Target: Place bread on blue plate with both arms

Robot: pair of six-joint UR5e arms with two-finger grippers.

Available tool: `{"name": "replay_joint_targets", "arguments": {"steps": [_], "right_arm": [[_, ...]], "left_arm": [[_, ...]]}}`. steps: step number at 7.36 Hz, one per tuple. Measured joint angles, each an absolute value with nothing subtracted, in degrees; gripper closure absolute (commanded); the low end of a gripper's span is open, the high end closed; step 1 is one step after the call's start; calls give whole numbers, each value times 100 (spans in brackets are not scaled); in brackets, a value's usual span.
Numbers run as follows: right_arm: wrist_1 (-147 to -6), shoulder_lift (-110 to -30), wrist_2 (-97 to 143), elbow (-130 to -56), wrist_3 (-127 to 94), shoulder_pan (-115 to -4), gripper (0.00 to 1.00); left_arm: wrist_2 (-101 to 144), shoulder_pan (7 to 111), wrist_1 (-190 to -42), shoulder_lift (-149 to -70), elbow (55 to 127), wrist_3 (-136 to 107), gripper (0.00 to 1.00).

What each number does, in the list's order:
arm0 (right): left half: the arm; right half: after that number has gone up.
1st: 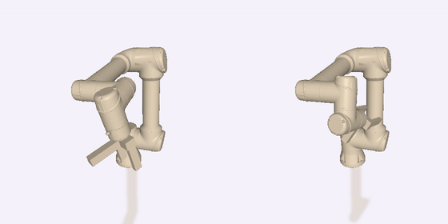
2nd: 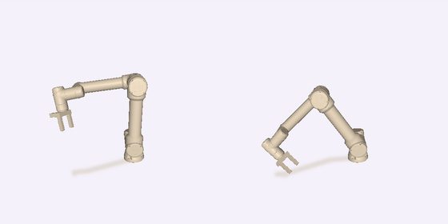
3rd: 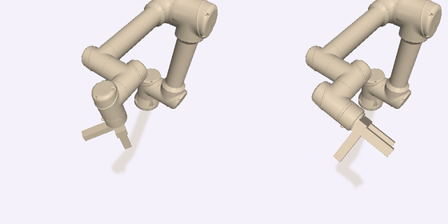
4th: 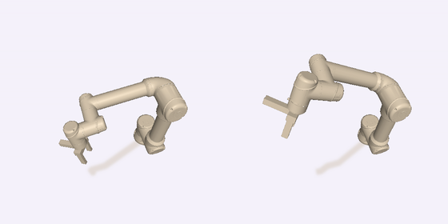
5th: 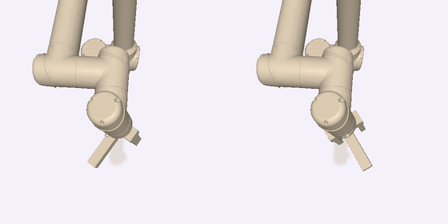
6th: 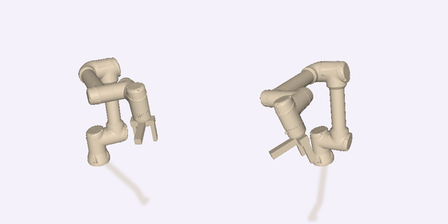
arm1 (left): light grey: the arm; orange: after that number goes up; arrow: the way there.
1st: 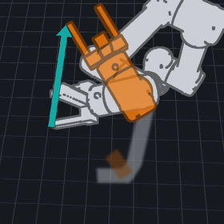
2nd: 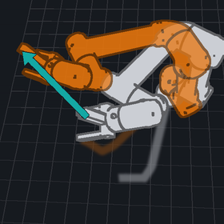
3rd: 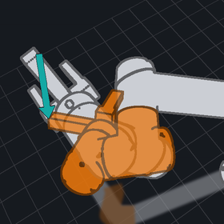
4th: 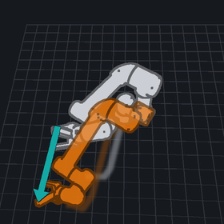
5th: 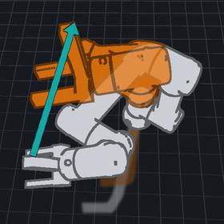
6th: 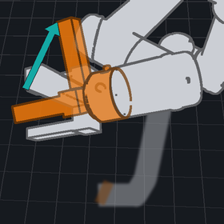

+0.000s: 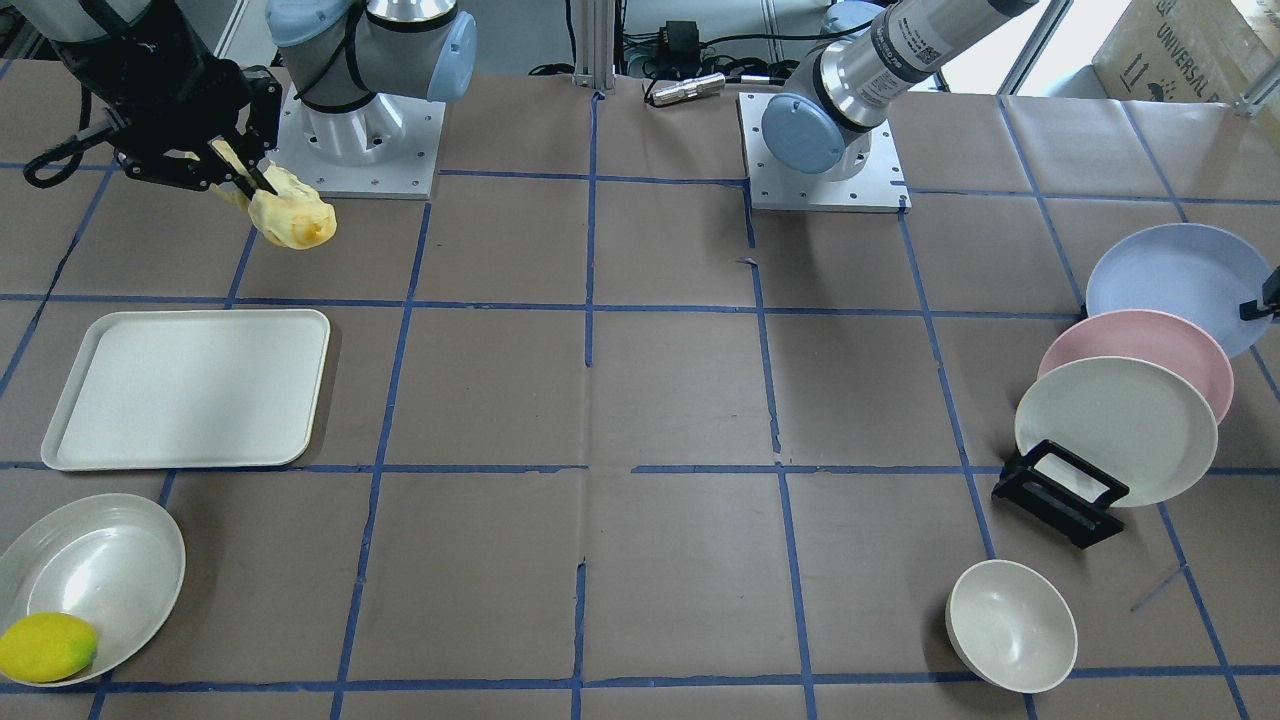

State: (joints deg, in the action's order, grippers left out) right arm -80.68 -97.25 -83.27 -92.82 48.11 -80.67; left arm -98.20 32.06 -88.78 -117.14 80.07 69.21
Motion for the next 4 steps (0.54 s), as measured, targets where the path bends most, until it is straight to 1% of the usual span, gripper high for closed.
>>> {"name": "replay_joint_targets", "arguments": {"steps": [4], "right_arm": [[-8079,-9658,-8314,-9279,4828,-8077,79]], "left_arm": [[-9869,3117,-9544,-10383,8394,7075,87]]}}
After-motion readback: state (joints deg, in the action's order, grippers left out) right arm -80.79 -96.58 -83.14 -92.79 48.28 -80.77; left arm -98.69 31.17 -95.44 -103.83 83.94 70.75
